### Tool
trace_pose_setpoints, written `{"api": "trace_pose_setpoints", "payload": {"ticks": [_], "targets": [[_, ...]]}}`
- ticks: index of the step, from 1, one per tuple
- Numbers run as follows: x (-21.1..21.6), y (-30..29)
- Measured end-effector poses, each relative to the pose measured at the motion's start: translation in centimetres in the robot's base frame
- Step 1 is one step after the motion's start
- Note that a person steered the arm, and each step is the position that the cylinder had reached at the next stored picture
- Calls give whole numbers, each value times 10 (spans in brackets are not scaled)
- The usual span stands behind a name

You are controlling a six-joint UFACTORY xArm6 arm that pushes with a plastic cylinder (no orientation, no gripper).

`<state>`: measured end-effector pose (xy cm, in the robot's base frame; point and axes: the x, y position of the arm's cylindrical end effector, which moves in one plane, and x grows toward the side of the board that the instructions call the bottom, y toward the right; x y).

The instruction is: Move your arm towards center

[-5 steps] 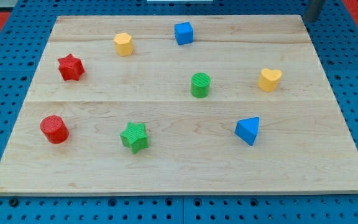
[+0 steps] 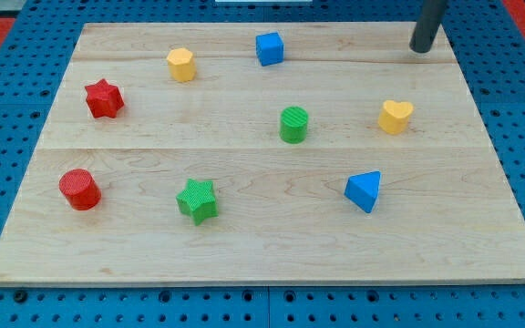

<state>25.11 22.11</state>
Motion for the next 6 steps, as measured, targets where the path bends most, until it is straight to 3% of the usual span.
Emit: {"api": "trace_pose_setpoints", "payload": {"ticks": [2, 5, 6], "targets": [[0, -71], [6, -78], [32, -87]]}}
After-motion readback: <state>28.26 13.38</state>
